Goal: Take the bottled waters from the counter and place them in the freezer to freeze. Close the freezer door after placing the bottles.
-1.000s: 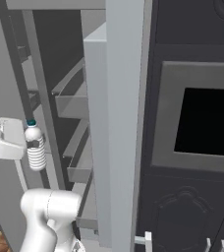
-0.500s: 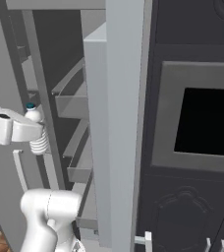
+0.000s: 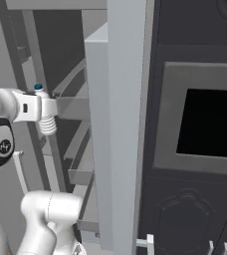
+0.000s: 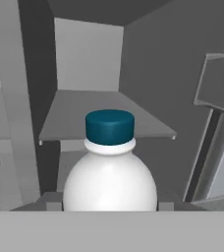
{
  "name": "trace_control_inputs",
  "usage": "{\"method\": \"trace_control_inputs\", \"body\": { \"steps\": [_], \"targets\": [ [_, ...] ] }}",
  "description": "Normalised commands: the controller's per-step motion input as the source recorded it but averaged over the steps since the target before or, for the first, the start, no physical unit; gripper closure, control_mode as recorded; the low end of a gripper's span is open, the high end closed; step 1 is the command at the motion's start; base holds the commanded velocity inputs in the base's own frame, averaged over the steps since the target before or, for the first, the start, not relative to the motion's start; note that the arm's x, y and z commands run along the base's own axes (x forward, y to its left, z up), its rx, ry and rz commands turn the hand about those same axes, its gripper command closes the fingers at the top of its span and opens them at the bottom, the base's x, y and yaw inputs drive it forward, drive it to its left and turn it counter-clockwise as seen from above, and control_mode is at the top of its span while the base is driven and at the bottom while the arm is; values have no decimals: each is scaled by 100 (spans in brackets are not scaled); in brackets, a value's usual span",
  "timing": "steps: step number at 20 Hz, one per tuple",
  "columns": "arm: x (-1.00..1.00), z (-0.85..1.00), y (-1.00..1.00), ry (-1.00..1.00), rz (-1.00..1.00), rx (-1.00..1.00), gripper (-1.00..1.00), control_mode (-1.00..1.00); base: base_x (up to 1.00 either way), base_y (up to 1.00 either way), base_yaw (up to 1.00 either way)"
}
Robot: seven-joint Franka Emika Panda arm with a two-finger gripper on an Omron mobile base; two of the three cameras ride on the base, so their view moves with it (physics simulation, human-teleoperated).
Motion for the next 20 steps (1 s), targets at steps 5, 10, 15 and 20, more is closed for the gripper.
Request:
{"method": "trace_control_inputs", "body": {
  "steps": [5, 10, 15, 20],
  "targets": [
    [22, 4, -2, -2, 7, 0, 100, -100, 0, 0, 0],
    [11, 0, 0, 0, 1, 0, 100, -100, 0, 0, 0],
    [37, 5, 0, -3, 0, 0, 100, -100, 0, 0, 0],
    [9, 23, 0, -8, 0, 0, 100, -100, 0, 0, 0]
  ]
}}
